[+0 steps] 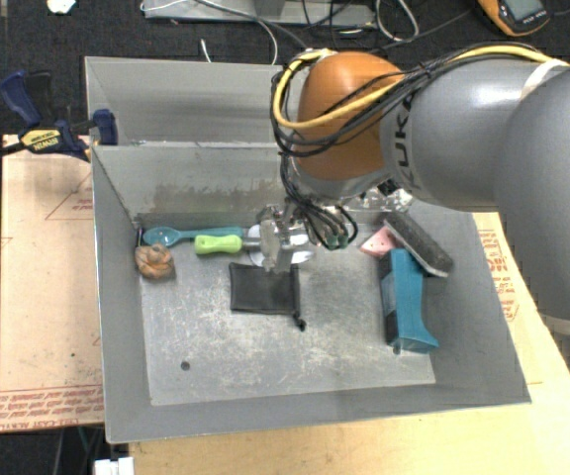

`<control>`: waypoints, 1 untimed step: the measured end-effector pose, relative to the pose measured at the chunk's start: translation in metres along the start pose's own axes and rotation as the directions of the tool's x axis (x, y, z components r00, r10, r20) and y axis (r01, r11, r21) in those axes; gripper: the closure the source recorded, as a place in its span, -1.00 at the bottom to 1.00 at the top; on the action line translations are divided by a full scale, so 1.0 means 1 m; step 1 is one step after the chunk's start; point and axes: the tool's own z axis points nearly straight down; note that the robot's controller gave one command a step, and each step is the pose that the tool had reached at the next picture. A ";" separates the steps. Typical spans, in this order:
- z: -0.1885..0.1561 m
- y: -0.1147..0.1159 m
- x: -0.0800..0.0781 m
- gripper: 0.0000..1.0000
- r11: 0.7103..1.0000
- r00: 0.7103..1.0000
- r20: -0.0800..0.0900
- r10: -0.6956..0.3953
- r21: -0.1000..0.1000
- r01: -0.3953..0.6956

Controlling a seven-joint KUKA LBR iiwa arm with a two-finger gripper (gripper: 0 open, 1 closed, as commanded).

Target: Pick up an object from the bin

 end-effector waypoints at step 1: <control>-0.077 -0.012 -0.014 1.00 0.996 0.996 0.001 -0.090 0.000 0.090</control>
Offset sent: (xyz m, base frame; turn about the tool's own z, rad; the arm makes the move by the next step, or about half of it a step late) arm -0.0413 0.0026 0.0110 -0.1026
